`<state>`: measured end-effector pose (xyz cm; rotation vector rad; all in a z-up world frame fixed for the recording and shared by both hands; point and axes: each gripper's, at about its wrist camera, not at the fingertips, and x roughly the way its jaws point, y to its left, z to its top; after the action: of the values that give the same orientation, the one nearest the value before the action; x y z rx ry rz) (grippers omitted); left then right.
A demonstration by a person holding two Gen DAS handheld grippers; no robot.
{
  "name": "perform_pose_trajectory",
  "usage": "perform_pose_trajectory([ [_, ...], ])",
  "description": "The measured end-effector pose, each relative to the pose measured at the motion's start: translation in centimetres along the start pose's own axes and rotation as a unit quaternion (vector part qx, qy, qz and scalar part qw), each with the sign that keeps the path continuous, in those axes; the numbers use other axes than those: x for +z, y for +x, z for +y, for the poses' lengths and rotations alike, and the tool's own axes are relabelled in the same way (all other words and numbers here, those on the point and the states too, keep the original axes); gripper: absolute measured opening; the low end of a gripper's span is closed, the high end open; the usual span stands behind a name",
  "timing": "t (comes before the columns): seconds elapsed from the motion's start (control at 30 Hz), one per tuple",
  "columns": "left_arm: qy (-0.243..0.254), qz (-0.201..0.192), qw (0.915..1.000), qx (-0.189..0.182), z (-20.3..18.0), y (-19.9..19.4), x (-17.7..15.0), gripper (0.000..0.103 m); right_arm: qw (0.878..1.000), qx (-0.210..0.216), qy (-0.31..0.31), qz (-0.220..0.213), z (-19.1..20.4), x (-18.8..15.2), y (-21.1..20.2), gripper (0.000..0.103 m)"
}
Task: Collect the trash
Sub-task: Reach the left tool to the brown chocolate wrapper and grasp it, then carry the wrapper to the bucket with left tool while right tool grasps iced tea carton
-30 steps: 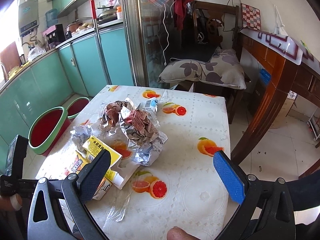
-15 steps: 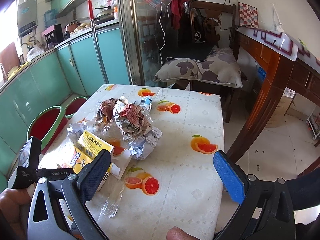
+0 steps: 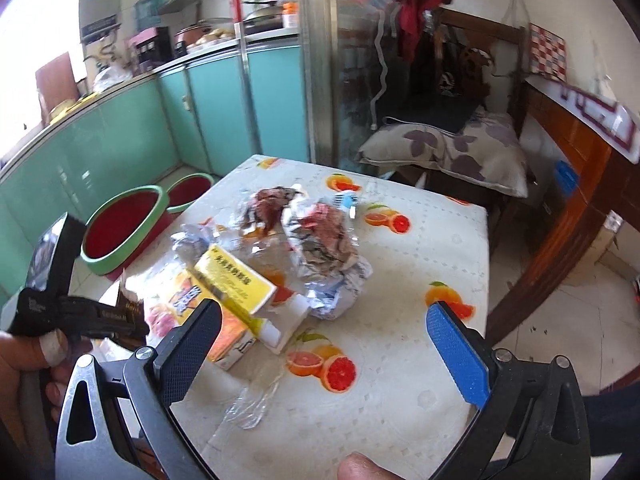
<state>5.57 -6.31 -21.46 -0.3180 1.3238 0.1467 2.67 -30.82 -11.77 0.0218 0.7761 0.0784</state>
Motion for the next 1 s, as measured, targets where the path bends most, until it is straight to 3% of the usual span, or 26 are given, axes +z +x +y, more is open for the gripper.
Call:
perform_pose_trajectory([
  [0.1,0.009,-0.040,0.9991,-0.003,1.5,-2.5,0.6,0.025,0.995,0.047,-0.084,0.003,4.2,0.0,1.1,0.103],
  [0.27,0.023,-0.112,0.9933,-0.016,3.7,-6.2,2.9,0.025,0.967,0.118,-0.225,0.025,11.1,-1.1,3.9,0.103],
  [0.4,0.035,-0.153,0.9870,-0.036,5.9,-7.9,7.0,0.025,0.945,0.120,-0.300,0.052,14.9,-2.6,7.3,0.103],
  [0.63,0.047,-0.183,0.9790,-0.076,7.9,-9.4,7.1,0.026,0.931,0.131,-0.318,0.126,16.7,-2.7,13.5,0.102],
  [0.83,0.046,-0.192,0.9756,-0.096,9.4,-9.8,7.3,0.026,0.925,0.101,-0.330,0.158,16.3,-1.7,17.6,0.101],
  [1.0,0.049,-0.204,0.9729,-0.097,9.8,-10.0,7.9,0.026,0.914,0.102,-0.358,0.161,17.0,-1.0,18.5,0.061],
])
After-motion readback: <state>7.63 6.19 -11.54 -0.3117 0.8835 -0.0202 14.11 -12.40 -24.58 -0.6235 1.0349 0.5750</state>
